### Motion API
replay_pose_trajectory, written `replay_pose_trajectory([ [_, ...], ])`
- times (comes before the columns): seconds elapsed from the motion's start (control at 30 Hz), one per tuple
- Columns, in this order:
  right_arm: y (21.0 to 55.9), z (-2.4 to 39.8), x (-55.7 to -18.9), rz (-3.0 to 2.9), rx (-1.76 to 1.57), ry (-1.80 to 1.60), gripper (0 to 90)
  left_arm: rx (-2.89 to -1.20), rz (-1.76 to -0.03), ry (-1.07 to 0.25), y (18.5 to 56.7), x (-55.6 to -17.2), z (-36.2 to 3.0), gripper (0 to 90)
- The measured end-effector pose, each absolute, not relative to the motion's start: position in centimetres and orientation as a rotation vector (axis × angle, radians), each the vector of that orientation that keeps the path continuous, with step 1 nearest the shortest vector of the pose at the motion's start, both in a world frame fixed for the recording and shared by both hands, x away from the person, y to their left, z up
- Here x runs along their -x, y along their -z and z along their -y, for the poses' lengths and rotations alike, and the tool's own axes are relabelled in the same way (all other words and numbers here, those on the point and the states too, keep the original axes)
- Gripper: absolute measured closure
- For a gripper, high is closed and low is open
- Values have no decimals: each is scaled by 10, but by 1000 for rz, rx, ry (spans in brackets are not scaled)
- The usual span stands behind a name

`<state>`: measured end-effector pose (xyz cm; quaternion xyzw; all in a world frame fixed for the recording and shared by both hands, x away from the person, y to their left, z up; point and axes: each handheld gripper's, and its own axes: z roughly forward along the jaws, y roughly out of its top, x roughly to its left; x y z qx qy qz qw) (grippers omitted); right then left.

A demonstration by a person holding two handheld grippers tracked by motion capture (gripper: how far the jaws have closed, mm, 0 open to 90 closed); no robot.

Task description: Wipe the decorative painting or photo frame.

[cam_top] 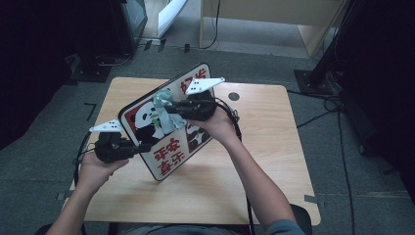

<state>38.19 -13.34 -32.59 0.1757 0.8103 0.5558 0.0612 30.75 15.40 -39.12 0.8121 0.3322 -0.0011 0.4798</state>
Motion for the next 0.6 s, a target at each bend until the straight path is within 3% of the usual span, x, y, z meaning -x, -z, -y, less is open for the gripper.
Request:
replay_pose_trajectory([
  [0.6, 336, 132, -378, -2477, -524, -1674, 831, -1988, -804, 8, 391, -307, -154, 755],
])
